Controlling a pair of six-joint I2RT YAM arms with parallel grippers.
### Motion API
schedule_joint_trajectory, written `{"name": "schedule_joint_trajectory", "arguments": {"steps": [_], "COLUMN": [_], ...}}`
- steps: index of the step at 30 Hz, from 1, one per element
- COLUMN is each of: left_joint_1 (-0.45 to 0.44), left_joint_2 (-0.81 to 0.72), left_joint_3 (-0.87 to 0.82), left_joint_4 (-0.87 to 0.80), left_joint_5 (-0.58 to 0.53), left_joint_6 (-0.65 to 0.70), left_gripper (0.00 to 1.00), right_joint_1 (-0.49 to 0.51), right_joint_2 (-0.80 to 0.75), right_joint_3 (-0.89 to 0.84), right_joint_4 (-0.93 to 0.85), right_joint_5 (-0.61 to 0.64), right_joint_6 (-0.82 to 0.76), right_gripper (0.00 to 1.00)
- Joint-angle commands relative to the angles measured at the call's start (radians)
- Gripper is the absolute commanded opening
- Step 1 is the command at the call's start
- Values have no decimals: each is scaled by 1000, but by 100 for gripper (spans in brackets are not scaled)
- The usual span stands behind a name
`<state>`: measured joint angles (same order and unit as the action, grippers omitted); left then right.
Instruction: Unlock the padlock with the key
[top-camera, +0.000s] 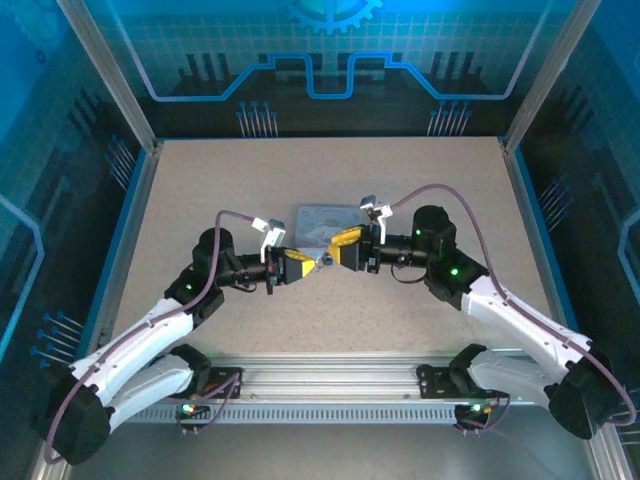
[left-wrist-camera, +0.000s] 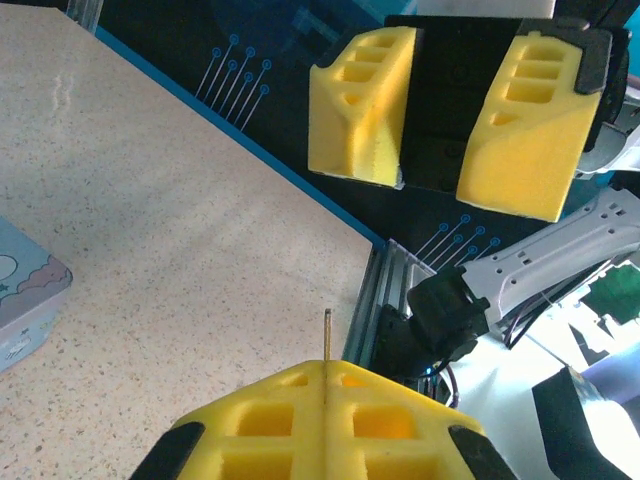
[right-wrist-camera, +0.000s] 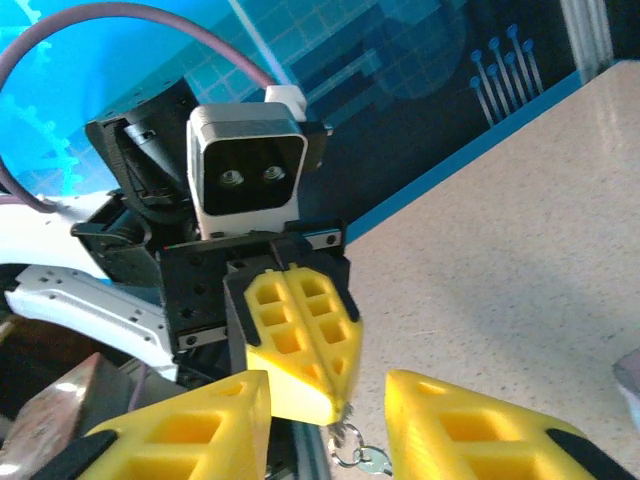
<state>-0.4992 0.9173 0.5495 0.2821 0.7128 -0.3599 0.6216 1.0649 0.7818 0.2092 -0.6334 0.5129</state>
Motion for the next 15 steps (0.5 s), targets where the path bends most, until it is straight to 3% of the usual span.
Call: {"name": "schedule_joint_trajectory", "arguments": {"steps": [1,4,8,15], "left_joint_1": [7,8,9,8], "left_joint_2": [2,3,5,6], "left_joint_3": [40,41,44,45], "left_joint_4": [10,19,31,44], "left_joint_5": [30,30,37,49], "left_joint_6": [4,0,-8,-19], "left_gripper": [0,0,0,0], "right_joint_1": [-1,18,36,45], "right_joint_2": [46,75,98,120], "right_joint_3": [35,44,57,62], "right_joint_4": [-18,-9,-29,-14], "right_joint_5": [-83,-106,-96,-98], "right_joint_6": [69,77,66,73], "right_gripper": [31,30,39,35]}}
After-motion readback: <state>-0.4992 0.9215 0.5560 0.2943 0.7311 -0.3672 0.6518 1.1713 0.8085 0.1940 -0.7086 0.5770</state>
